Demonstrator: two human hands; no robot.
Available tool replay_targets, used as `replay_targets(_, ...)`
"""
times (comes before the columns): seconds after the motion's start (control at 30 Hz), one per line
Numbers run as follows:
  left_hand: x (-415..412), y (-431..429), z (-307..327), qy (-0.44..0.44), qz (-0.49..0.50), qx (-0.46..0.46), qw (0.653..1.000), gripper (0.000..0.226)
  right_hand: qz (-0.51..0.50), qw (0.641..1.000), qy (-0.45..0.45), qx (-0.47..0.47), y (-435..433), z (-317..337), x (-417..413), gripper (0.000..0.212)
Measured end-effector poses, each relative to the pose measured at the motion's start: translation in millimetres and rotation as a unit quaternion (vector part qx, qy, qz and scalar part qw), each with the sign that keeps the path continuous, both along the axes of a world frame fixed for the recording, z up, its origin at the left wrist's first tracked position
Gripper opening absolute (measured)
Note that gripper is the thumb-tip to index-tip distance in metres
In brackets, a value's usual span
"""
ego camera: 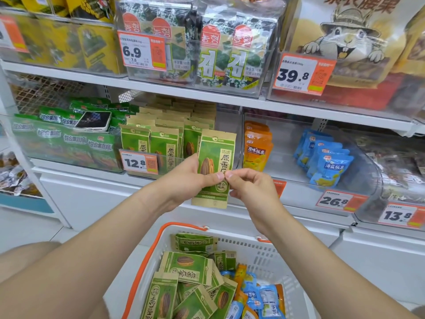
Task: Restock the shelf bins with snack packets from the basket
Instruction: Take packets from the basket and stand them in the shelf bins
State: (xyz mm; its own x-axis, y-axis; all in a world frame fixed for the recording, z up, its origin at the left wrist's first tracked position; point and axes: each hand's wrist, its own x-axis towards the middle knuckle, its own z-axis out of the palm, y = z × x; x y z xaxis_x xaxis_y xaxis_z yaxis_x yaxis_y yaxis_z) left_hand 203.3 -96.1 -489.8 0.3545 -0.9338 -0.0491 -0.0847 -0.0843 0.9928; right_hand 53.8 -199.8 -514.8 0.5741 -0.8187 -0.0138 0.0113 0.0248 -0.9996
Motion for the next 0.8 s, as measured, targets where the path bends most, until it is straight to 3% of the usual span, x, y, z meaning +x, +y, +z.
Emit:
replay_targets(0.1, 5, 4, 7, -0.003, -0.015, 0.007, 1.0, 0.041, 0.025, 0.999, -0.017, 0.01, 0, 6, 2, 0.034)
replay_targets(0.27, 17, 12, 24, -0.04, -0.018, 0.001, 0.999, 0.042, 0.074, 0.995, -0.042, -0.059, -2, 18, 8, 0.027)
replay_targets(0.37, 29, 14, 32, -0.115, 0.083, 0.024, 0.99, 0.061, 0.034, 0.991, -0.067, -0.107, -4, 28, 19, 0.024)
replay_targets(0.47, 41, 13, 36, -0.136, 0.192, 0.042, 0.971, 0.071, -0.04, 0.977, -0.057, -0.201, -10, 36, 37, 0.023)
replay_targets(0.6, 63, 12, 39, -0.187, 0.214, 0.125, 0.951, 0.062, -0.078, 0.959, -0.006, -0.272, -16, 44, 60, 0.019)
replay_targets(0.7, 73, 11, 33, -0.291, 0.186, 0.203, 0.916, 0.047, -0.099, 0.94, 0.057, -0.322, -23, 43, 78, 0.009)
replay_targets(0.8, 79, 10, 24, -0.402, 0.19, 0.216, 0.869, 0.031, -0.111, 0.93, 0.1, -0.336, -32, 44, 97, 0.008)
